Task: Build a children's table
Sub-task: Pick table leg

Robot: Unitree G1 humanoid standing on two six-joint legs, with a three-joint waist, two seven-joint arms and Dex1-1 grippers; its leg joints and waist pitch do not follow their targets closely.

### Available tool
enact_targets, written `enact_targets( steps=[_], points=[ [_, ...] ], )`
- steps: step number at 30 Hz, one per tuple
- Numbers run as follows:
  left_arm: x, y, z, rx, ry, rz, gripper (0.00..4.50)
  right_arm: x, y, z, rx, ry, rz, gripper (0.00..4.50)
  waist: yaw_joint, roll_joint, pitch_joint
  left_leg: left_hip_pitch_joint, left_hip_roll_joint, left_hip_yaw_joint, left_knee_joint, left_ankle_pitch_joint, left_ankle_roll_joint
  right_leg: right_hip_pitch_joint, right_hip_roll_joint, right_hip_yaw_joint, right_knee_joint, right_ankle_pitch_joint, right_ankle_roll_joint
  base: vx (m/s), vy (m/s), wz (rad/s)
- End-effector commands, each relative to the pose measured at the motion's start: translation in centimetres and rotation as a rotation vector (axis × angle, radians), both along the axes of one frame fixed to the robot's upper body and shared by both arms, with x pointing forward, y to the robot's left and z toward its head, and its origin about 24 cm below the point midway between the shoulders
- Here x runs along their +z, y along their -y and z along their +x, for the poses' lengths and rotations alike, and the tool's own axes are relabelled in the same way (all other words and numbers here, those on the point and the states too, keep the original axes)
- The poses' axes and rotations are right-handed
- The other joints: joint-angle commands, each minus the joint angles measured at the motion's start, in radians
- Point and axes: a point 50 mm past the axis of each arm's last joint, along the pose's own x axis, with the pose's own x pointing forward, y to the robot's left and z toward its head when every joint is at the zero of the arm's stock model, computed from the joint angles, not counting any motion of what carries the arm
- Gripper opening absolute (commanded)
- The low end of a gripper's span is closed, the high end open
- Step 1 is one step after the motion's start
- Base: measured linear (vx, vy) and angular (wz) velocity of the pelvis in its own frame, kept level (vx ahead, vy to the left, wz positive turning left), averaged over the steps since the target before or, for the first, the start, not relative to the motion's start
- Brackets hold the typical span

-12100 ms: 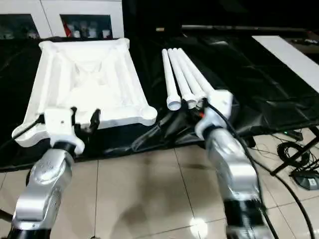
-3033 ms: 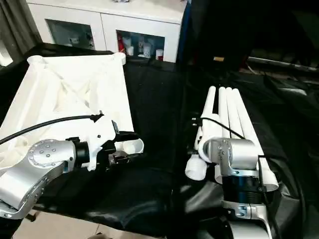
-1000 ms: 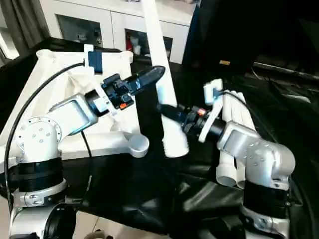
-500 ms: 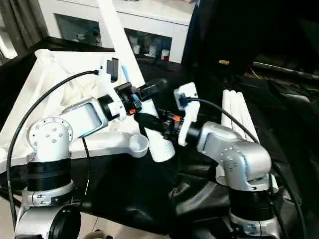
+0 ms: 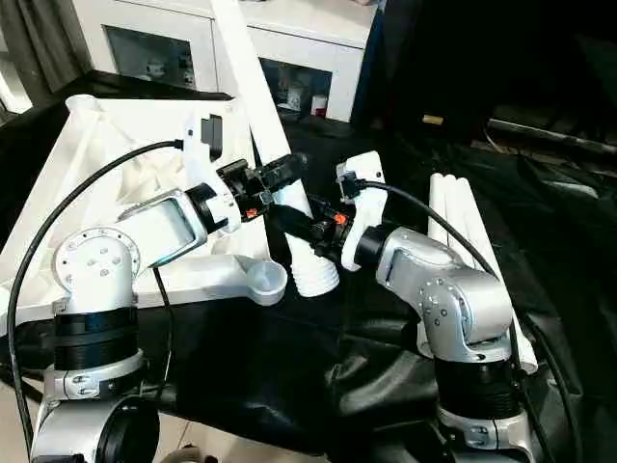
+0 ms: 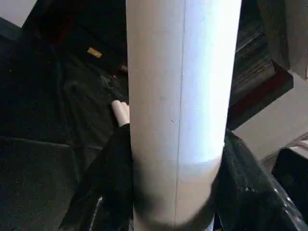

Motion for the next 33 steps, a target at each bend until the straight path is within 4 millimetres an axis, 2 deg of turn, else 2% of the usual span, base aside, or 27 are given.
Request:
enact_targets(
  steps=[1, 8, 12, 13, 17, 20, 21, 28, 33],
  points=[
    [1.3, 1.0, -0.3, -0.063, 0.049, -0.031, 1.92, -0.3, 0.4, 0.2, -0.029, -0.010, -0.038, 1.86, 0.000, -0.001, -0.063, 0.010, 0.047, -0.016, -0.066, -0.055, -0.014, 0.053, -0.077, 0.050, -0.079, -0.014, -0.150, 0.000, 0.000, 0.00],
    [1.6, 1.0, -0.4, -0.081, 0.088, -0.042, 1.90, -0.5, 0.2, -0.2, 0.013, -0.003, -0.066, 1.86, -0.001, -0.005, -0.063, 0.009, 0.046, -0.015, -0.065, -0.057, -0.013, 0.054, -0.076, 0.051, -0.081, -0.025, -0.143, 0.000, 0.000, 0.00],
    [1.6, 0.9, -0.5, -0.096, 0.125, -0.012, 1.90, -0.5, 0.2, 0.0, -0.002, 0.034, -0.112, 1.86, 0.000, -0.004, -0.064, 0.009, 0.047, -0.016, -0.065, -0.048, -0.011, 0.052, -0.077, 0.051, -0.080, -0.022, -0.136, 0.000, 0.000, 0.00],
    [1.5, 0.8, -0.5, -0.100, 0.143, 0.025, 1.90, -0.5, 0.3, 0.1, 0.002, 0.030, -0.102, 2.42, -0.002, -0.007, -0.063, 0.009, 0.046, -0.015, -0.065, -0.048, -0.011, 0.052, -0.076, 0.051, -0.080, -0.023, -0.135, 0.000, 0.000, 0.00],
    [1.1, 0.3, -0.7, -0.161, 0.224, 0.158, 1.89, 0.0, 0.6, -0.2, 0.068, 0.007, -0.057, 2.74, -0.001, -0.001, -0.064, 0.013, 0.048, -0.016, -0.068, -0.057, -0.010, 0.049, -0.074, 0.051, -0.078, -0.040, -0.127, 0.000, 0.000, 0.00],
    [1.1, 0.2, -0.8, -0.204, 0.264, 0.202, 1.88, 0.2, 0.9, -0.2, 0.079, 0.016, -0.070, 3.01, -0.002, -0.002, -0.064, 0.012, 0.048, -0.015, -0.068, -0.047, -0.019, 0.051, -0.076, 0.051, -0.076, -0.017, -0.136, 0.000, 0.000, 0.00],
    [1.3, 0.0, -0.9, -0.253, 0.303, 0.228, 1.88, 0.2, 1.4, -0.3, 0.102, 0.019, -0.095, 3.00, -0.001, 0.001, -0.064, 0.013, 0.048, -0.015, -0.067, -0.045, -0.019, 0.051, -0.076, 0.051, -0.076, -0.012, -0.138, 0.000, 0.000, 0.00],
    [2.5, -0.3, -0.9, -0.350, 0.366, 0.214, 1.88, 0.5, 2.3, -0.9, 0.220, -0.009, -0.104, 3.00, -0.001, -0.002, -0.063, 0.012, 0.046, -0.012, -0.064, -0.055, -0.014, 0.055, -0.077, 0.051, -0.074, -0.011, -0.170, 0.000, 0.000, 0.00],
    [3.2, -0.4, -1.5, -0.451, 0.406, 0.170, 1.88, 0.4, 2.9, -1.2, 0.300, -0.050, -0.054, 3.00, 0.000, 0.004, -0.065, 0.012, 0.048, -0.012, -0.063, -0.049, -0.008, 0.055, -0.078, 0.051, -0.070, 0.009, -0.198, 0.000, 0.000, 0.00]
  ],
)
